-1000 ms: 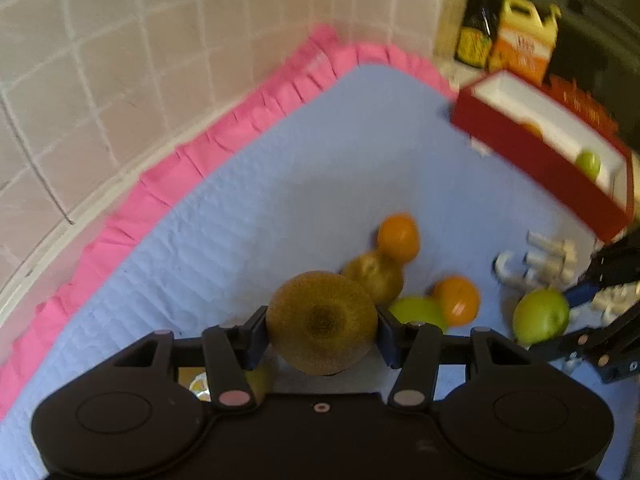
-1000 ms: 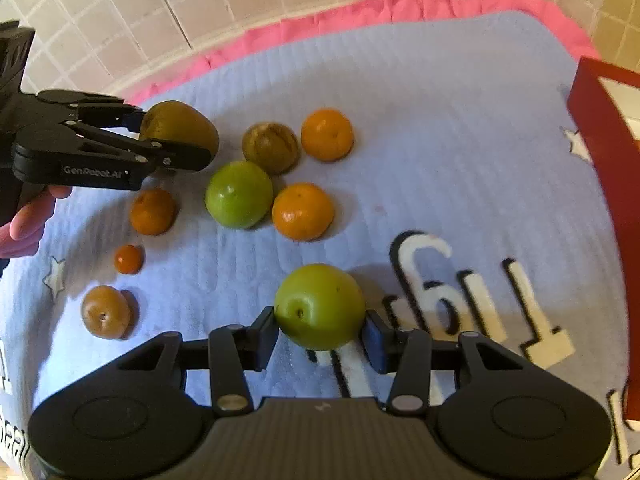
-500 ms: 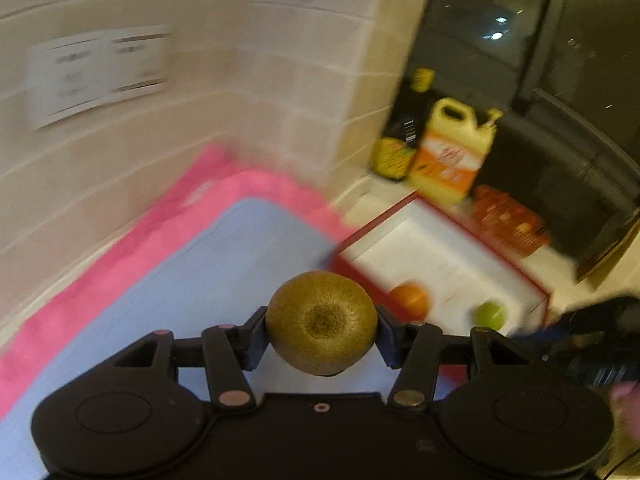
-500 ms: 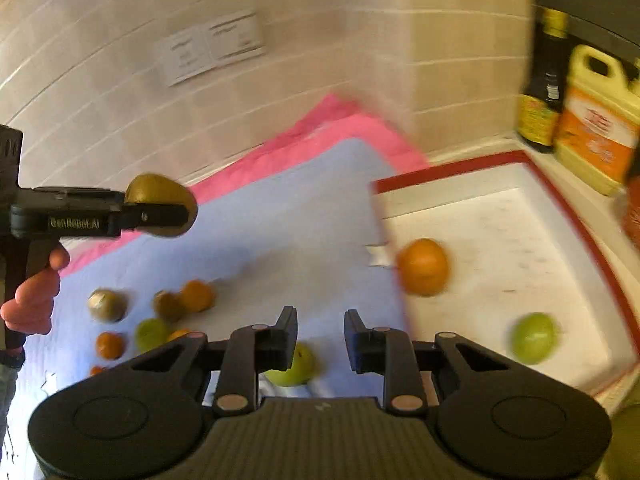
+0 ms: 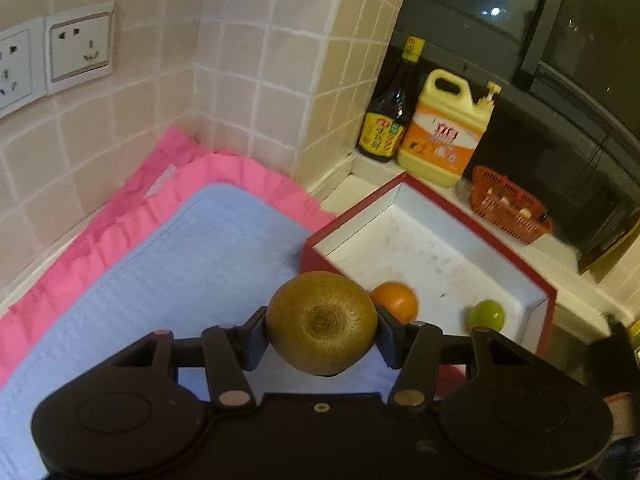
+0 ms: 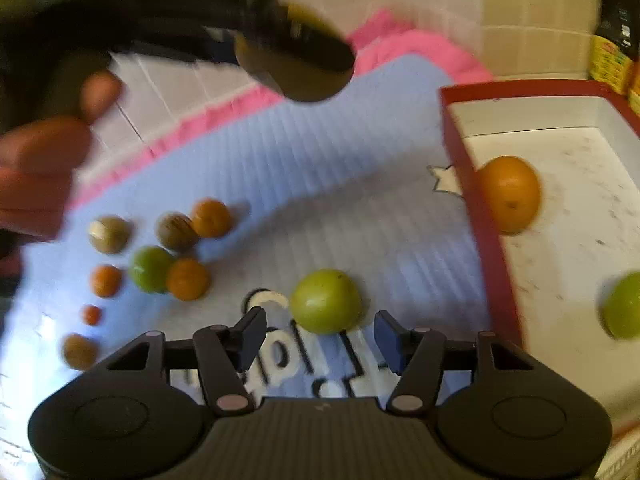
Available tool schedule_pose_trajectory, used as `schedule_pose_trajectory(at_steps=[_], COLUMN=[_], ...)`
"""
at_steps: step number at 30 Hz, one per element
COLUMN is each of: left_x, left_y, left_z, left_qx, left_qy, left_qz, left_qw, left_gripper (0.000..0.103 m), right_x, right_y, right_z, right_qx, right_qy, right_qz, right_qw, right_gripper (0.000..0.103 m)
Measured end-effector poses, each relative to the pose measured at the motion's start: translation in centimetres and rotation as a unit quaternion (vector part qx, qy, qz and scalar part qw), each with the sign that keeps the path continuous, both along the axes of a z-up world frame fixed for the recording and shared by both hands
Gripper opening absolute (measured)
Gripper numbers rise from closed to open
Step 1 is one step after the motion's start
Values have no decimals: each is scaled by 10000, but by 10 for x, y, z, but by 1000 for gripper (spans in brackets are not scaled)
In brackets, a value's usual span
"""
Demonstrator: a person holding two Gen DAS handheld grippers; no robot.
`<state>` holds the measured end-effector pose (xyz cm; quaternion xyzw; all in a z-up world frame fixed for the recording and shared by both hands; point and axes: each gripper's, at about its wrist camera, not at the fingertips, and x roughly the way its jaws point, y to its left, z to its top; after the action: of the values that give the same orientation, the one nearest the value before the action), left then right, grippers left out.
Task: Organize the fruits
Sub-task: 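Carry the kiwi and lime into the box and open both tools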
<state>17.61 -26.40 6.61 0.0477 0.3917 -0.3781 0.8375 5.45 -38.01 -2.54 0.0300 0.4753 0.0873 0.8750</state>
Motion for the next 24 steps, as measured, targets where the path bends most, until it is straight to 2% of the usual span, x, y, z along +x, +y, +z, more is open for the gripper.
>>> schedule_pose_trajectory(at_steps=[4,5,9,14,17,20,22,24], left_x=[-3,-3,-2,3,10,18,24,35], left_y=[11,14,16,-9,-42,-87,-116,-144], left_z=[-3,-5,-6,5,17,24,17,2], left_qx=[84,53,83,41,-21,-35,75,161], left_qy=[-38,-6,-36,-206,-343,-490,-635,-452], left_qz=[95,127,158,-111,-437,-845,-904,-923], left_qw=[9999,9999,9998,9997,9985,9952,9939,9946], left_gripper=[64,64,64,64,64,65,64,64], right_x=[19,22,26,4,-9,-11,-6,4], right_y=[10,10,5,-23,-52,-91,-125,-157], right_z=[-22,-27,-29,9,46,76,85,84], right_qx=[-226,-295,-63,307,287,28,-109,-148], right_qy=[200,277,320,106,-313,-716,-839,-798], right_qz=[-23,-21,-209,-446,-705,-1259,-1742,-2235], right_qw=[9995,9992,9992,9985,9966,9895,9811,9713], right_gripper=[58,52,51,51,51,51,52,52])
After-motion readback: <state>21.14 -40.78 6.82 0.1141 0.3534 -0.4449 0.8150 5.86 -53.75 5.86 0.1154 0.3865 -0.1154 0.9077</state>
